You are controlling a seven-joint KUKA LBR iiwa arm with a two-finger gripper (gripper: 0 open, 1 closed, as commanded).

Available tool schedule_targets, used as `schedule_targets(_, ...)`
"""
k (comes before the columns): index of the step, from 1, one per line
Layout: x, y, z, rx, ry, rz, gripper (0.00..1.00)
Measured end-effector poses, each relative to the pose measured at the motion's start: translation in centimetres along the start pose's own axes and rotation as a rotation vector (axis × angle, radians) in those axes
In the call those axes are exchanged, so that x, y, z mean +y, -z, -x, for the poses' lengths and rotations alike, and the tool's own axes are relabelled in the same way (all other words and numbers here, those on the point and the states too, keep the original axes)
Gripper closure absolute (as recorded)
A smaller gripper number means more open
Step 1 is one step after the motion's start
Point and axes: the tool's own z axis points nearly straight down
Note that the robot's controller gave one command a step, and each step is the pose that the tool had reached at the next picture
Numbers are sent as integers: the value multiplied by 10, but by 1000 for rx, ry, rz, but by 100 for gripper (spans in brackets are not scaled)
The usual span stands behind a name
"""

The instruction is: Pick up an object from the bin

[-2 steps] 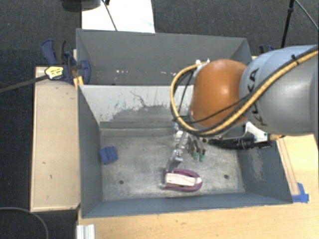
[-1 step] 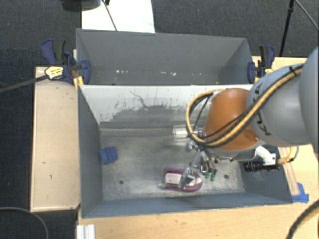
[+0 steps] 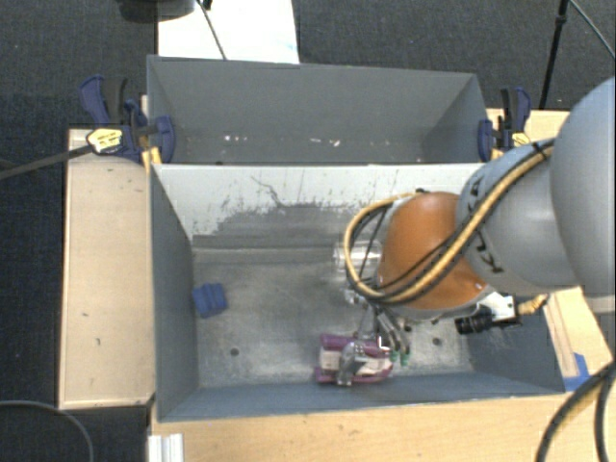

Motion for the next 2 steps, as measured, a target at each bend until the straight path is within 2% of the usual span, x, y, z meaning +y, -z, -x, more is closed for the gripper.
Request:
schedule_targets(1, 2, 0, -3, 9, -5, 1, 100)
schedule_targets(2, -26, 148, 29, -12, 18, 0, 100)
